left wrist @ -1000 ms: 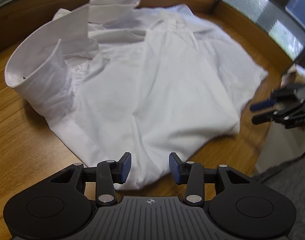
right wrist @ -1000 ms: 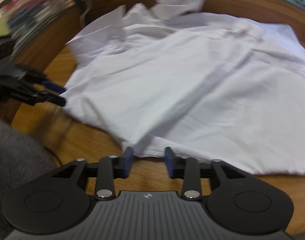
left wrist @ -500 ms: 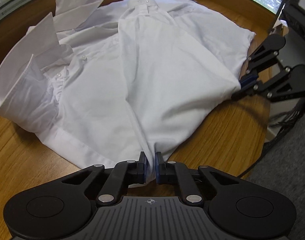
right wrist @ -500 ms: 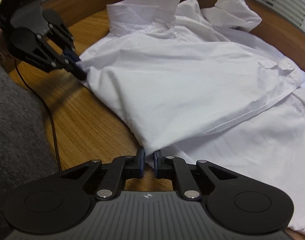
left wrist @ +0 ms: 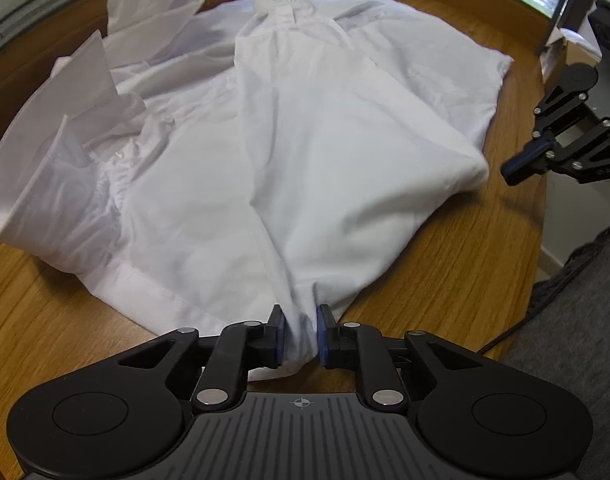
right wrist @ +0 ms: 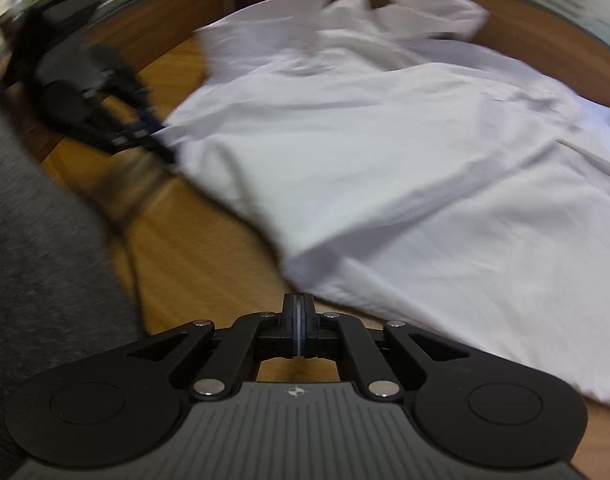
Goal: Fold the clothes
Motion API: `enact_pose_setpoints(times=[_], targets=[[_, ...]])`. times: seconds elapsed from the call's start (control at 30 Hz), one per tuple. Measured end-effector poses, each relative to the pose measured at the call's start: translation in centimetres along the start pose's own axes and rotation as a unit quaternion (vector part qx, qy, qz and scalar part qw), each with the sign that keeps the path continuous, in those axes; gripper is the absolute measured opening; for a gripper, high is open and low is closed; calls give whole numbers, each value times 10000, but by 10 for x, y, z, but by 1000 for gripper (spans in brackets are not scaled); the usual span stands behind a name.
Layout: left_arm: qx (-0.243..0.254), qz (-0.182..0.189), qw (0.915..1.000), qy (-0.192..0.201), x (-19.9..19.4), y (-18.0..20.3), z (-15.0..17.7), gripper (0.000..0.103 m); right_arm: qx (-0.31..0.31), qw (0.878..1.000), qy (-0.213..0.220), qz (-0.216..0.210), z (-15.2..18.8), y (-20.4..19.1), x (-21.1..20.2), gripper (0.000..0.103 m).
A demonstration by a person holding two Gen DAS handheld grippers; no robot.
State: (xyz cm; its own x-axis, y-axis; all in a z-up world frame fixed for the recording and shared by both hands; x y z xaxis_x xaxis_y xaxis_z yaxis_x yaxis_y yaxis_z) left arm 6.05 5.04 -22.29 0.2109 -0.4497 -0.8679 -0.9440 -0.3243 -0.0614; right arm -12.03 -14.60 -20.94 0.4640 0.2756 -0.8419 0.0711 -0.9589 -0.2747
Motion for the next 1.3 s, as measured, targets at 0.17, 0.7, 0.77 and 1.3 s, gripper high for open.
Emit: enact_pose_setpoints(times=[0.17, 0.7, 0.77, 1.3], targets=[[-586, 159, 9954, 746, -32, -13, -37, 45, 137, 9996, 175, -146, -2, 8, -6, 38], [-1131, 377, 9929, -45, 71, -112, -68, 23, -243, 9984, 238, -448, -28, -7, 36, 79], [-997, 417, 9941, -83, 80, -111, -76, 23, -221, 9983, 231, -491, -31, -9, 42, 79], [-654, 165, 9975, -223, 91, -117, -87, 4, -245, 9920, -579, -1092, 15, -34, 34, 77]])
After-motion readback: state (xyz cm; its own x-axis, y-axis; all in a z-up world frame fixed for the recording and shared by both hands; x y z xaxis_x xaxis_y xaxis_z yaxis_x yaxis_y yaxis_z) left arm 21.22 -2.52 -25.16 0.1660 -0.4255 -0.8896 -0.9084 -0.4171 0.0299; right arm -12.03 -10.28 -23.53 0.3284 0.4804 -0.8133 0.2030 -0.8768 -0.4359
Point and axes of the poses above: each gripper's, at about its wrist camera, not at the fingertips, and x roughly the way its jaws point, y to its right, z to its underside, the point moved 10 cm from there along x, roughly the way its jaws point, and after that the axes turned 14 degrees about x, right-handed, at the moved point
